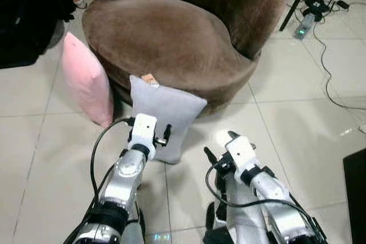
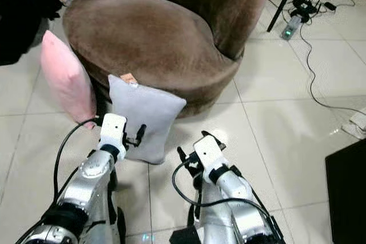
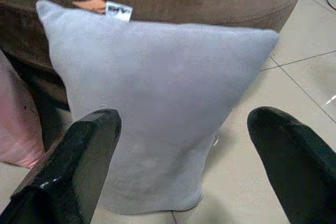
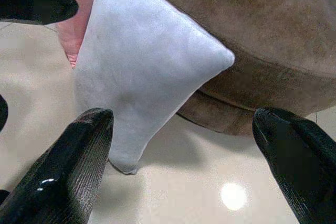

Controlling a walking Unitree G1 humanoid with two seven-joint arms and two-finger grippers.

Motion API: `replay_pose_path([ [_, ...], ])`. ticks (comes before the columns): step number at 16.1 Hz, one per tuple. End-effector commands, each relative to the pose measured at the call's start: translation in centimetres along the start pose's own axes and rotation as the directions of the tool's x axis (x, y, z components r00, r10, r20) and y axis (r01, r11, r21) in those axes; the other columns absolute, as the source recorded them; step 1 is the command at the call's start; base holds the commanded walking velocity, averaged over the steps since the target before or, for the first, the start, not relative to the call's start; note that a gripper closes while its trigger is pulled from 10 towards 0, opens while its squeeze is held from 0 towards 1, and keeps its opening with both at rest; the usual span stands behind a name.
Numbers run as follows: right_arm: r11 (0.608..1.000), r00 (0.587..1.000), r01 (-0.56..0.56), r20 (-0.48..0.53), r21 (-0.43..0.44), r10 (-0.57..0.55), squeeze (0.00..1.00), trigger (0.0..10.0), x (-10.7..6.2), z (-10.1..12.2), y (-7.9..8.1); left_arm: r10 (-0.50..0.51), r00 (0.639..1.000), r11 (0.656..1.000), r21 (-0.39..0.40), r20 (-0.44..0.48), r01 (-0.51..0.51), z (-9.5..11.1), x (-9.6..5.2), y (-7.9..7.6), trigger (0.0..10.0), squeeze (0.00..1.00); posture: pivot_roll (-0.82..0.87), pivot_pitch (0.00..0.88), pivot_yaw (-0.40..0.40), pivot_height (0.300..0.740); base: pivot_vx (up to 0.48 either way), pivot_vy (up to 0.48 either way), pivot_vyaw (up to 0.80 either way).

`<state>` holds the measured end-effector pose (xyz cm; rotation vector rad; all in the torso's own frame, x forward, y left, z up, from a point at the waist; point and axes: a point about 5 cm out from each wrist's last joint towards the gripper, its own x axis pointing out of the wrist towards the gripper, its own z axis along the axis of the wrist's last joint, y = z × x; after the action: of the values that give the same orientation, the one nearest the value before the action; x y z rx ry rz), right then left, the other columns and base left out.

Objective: Move the pillow to the sofa from floor

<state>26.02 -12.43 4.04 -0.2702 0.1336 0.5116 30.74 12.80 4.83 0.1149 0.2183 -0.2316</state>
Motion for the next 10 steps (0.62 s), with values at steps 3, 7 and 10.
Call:
replay_pose_path([
  [3, 1.0, 1.0, 0.008, -0.017, 0.008, -0.008, 0.0, 10.0, -0.3, -0.3, -0.2, 0.038, 0.998, 0.999, 0.003, -0.054, -0.038, -0.9, -0.1, 1.3, 10.0, 0.0, 0.06, 0.196, -0.087, 0.474, 0.0, 0.0, 0.0],
  [7, 1.0, 1.0, 0.005, -0.025, 0.01, -0.004, 0.0, 10.0, -0.4, -0.8, -0.1, 0.067, 0.997, 0.997, 0.046, -0.026, -0.066, 0.3, 0.4, 3.1, 10.0, 0.0, 0.06, 0.194, -0.081, 0.474, 0.0, 0.0, 0.0],
  [10, 1.0, 0.999, 0.013, -0.036, 0.016, -0.013, 0.0, 10.0, -0.5, -1.1, 0.1, 0.067, 0.998, 0.996, 0.063, -0.002, -0.067, 1.0, 0.8, 3.4, 10.0, 0.0, 0.06, 0.181, -0.069, 0.474, 0.0, 0.0, 0.0],
])
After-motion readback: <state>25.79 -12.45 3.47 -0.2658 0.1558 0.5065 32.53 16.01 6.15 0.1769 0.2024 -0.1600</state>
